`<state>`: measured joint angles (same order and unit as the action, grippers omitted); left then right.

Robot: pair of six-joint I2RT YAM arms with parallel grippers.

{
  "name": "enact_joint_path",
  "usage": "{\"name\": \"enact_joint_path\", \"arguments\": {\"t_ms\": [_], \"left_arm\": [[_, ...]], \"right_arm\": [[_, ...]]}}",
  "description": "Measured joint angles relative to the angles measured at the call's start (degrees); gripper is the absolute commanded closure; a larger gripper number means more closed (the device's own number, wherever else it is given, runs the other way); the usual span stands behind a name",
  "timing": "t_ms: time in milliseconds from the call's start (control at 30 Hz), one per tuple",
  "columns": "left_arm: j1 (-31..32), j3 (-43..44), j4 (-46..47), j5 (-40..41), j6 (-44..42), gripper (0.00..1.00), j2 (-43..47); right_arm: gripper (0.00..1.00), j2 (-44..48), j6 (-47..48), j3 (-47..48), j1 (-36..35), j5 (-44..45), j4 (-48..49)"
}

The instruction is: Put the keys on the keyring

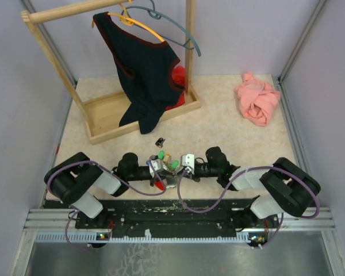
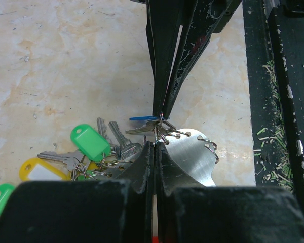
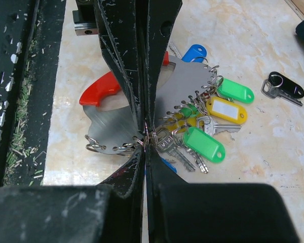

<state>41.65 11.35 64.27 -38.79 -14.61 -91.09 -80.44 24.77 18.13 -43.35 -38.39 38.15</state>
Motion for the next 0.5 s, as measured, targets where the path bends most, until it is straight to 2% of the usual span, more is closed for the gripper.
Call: {"name": "enact_joint_path", "arguments": {"t_ms": [500], "left_arm": [[0.0,0.0,-0.02,0.02,0.0,0.99,0.0]], "right_arm": [[1.0,0.02,0.07,0.0,-0.04,0.87,0.17]]}}
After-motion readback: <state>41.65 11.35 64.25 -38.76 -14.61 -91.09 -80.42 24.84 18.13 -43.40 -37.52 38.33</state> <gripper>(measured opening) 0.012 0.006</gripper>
